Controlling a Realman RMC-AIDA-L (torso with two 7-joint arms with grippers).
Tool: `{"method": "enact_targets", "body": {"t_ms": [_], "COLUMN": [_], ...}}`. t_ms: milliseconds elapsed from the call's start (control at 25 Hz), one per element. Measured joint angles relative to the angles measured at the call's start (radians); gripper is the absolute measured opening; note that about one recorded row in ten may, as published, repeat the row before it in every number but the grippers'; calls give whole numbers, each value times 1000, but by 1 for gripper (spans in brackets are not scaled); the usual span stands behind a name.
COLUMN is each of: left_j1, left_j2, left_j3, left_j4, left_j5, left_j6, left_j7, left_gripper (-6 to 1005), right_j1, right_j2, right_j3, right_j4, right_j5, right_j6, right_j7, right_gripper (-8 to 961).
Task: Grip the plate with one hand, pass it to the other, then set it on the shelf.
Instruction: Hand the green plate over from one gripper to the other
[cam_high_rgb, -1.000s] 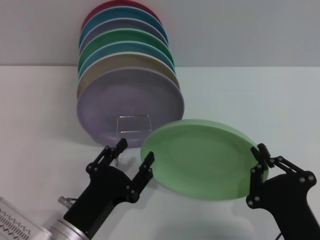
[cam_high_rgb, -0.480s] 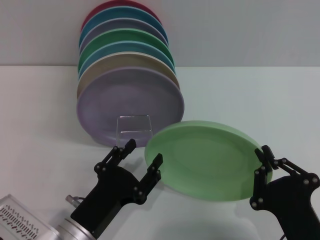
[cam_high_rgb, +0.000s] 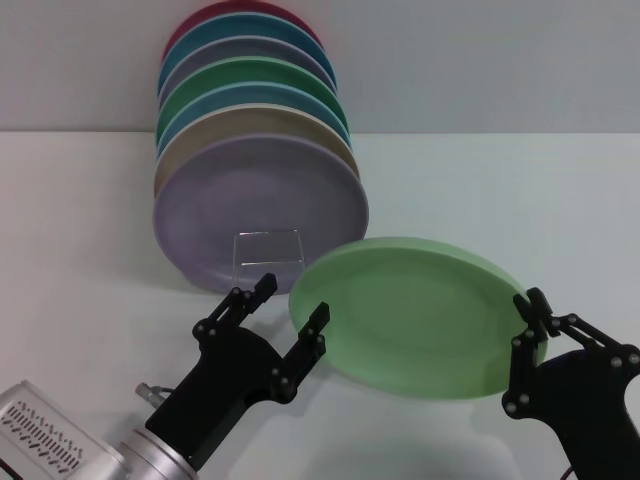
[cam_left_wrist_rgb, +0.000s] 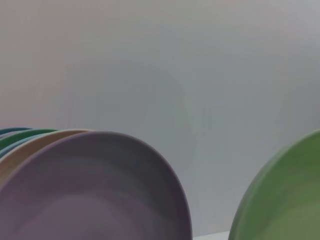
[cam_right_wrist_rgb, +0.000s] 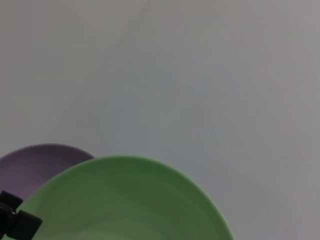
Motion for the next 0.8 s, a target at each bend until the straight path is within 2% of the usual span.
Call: {"method": "enact_targets", "body": {"t_ms": [120, 360, 800], "left_j1": [-2, -3, -7], "left_j2": [0, 0, 2], "left_j3": [0, 0, 0], "left_j4": [0, 0, -2], "left_j5": [-1, -1, 1], "left_j6": [0, -1, 6], "left_j7": [0, 0, 0], "left_gripper": [641, 462, 434], "right_j1": [0, 0, -1], "right_j2": [0, 0, 0], "right_j3": [-1, -2, -2], "right_j4": [0, 0, 0], "right_j5": [0, -1, -1], "right_j6": [-1, -1, -12], "right_j7": [-2, -3, -5], "right_gripper": [19, 18, 19]}}
